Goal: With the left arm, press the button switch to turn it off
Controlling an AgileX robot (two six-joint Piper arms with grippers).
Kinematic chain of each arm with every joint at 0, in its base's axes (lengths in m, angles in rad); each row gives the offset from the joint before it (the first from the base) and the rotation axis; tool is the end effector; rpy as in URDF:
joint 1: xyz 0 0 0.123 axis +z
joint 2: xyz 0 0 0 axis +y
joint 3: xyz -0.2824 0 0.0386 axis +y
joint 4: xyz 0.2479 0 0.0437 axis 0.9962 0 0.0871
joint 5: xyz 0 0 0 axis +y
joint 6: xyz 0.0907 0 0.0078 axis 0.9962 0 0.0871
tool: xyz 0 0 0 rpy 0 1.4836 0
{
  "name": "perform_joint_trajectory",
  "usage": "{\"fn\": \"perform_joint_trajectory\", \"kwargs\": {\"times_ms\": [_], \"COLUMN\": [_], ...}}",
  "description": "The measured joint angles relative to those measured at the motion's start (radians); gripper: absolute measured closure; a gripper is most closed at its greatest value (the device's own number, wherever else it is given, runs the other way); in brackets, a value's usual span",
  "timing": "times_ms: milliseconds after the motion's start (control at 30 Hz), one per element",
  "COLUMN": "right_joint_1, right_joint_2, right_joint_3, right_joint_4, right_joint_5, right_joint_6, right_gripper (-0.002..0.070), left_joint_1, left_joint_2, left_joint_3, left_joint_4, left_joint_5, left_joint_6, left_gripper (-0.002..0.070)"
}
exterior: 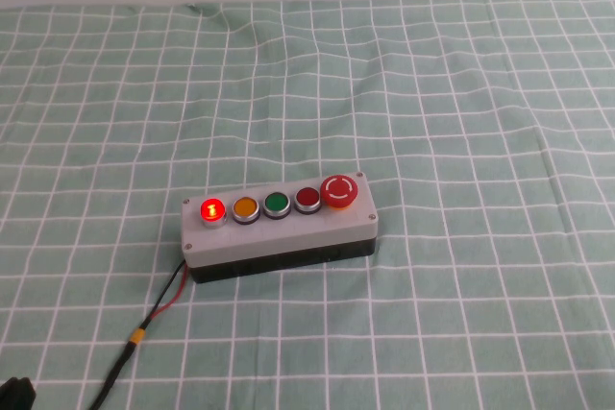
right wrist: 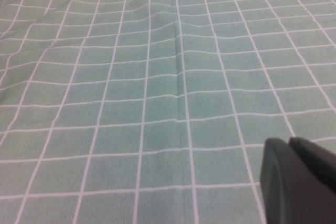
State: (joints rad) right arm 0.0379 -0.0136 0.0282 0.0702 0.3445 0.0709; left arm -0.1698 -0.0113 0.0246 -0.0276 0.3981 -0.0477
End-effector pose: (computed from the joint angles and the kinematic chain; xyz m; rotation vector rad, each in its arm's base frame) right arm 0.0531 0.0042 0.1733 0.0747 1.8427 0.1442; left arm 0.0510 -0.0097 0.1697 0.0990 1.8961 -0.1755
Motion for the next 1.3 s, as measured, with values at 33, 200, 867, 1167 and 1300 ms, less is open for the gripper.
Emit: {"fn": "perform_joint_trajectory", "kwargs": {"times_ms": [33,200,867,1167,1300], "right_joint_1": [0.000,0.000,0.000,0.000,0.000], "right_joint_2": [0.000,0.000,0.000,0.000,0.000], "right_joint_3": [0.000,0.000,0.000,0.000,0.000], "right_joint_4": [0.000,0.000,0.000,0.000,0.000], "right_joint_5": [0.000,0.000,0.000,0.000,0.000], "right_joint_6": [0.000,0.000,0.000,0.000,0.000], "right_gripper": [0.0694,0.0694,0.0694,0.0694,0.0694], "left_joint_1": [0.000,0.000,0.000,0.000,0.000], "left_joint_2": [0.000,0.000,0.000,0.000,0.000], "left_joint_3": [0.000,0.000,0.001,0.001,0.001], "left_joint_4": [0.000,0.000,0.002,0.002,0.000], "left_joint_5": [0.000,0.000,-0.611,-0.642,-0.784], "left_joint_6": [0.000,0.000,0.000,-0.001,-0.024], "left_gripper": [0.0677,0.0677,0.0677,0.0677,0.0677]}}
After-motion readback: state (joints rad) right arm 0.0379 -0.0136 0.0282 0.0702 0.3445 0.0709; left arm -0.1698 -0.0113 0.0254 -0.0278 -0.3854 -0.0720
